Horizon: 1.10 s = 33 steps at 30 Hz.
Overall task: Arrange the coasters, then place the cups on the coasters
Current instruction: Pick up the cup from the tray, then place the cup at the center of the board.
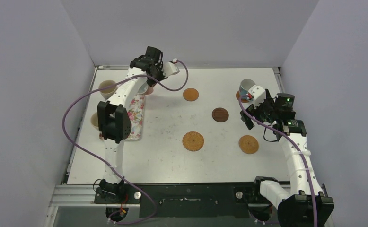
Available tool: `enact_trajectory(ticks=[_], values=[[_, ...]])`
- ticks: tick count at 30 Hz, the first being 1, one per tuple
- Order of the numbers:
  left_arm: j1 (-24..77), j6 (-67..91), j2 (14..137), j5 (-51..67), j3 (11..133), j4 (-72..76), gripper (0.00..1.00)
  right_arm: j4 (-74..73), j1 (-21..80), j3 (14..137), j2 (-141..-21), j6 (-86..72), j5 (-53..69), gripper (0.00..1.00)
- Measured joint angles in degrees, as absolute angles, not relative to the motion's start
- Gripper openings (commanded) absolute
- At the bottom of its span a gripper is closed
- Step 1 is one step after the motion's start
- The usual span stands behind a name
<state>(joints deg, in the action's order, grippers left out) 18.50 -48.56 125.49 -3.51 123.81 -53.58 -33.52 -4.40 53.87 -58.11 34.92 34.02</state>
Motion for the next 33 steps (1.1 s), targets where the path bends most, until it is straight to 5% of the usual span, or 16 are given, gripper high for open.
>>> enact_trajectory(ticks=[33], values=[[37.9, -48.9, 125.8, -1.6, 121.8, -64.1, 0.0, -33.5, -4.4, 53.4, -56.8, 34.9, 34.0, 1.0]])
